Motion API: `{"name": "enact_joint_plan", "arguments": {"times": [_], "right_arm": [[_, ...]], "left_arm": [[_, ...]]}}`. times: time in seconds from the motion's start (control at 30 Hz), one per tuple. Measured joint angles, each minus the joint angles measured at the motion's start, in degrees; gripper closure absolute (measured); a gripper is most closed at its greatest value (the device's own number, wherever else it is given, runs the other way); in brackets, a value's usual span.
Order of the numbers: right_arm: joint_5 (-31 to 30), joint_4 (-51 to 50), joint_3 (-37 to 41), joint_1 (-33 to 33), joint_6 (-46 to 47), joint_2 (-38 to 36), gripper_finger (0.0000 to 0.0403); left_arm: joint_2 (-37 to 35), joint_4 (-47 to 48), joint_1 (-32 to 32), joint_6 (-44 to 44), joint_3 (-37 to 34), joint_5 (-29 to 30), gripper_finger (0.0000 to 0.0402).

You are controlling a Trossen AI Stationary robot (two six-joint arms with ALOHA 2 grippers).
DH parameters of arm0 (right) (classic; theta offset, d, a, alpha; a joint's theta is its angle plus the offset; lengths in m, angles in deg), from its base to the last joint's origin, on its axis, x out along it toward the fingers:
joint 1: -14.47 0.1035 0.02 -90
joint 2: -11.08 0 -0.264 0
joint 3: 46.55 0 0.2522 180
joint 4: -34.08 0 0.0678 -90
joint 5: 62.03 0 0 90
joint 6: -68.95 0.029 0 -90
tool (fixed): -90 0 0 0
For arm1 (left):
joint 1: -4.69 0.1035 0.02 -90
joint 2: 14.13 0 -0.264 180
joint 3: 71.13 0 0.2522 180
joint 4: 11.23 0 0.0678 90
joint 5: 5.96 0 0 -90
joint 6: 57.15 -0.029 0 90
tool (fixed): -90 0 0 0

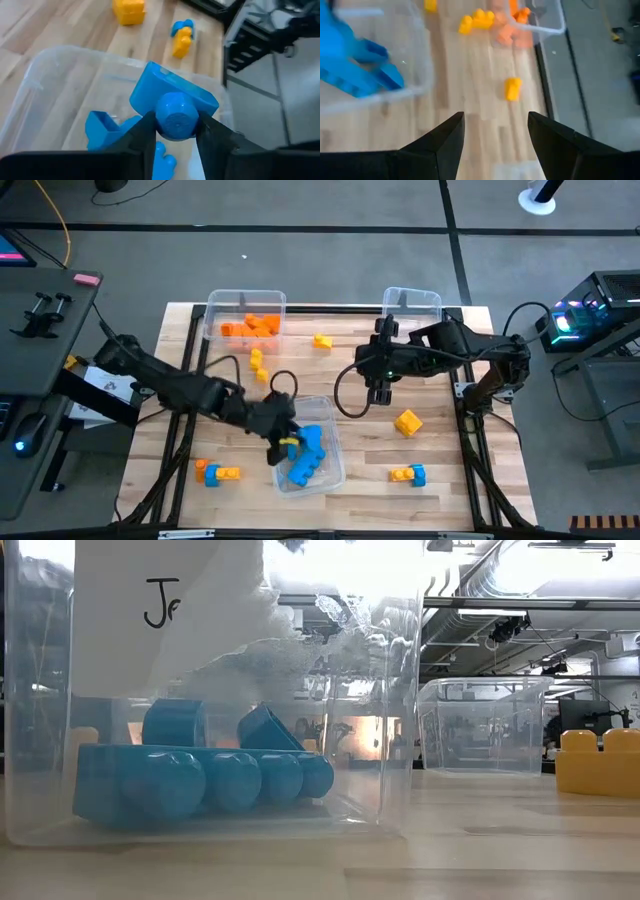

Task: Sort blocks
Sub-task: Put the blue game piece into the bottom transparent bin

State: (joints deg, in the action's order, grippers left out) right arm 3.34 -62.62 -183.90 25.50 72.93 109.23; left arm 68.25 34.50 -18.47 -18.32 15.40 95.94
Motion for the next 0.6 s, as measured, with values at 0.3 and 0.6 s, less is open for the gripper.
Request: {"name": "enact_joint_plan", "arguments": {"times": [0.3,0.6], "right_arm": [[7.13,6.39,0.0,7.41,20.24,0.0,0.0187],[9.0,-1.24,-0.1,24.45,59.21,4.31,0.0187]], "left_arm": [[1.13,5.1,-0.09,-7.51,0.02,2.17,0.0202],[1.13,5.56,-7.88,-3.65,0.02,-1.53,0.0174]]}}
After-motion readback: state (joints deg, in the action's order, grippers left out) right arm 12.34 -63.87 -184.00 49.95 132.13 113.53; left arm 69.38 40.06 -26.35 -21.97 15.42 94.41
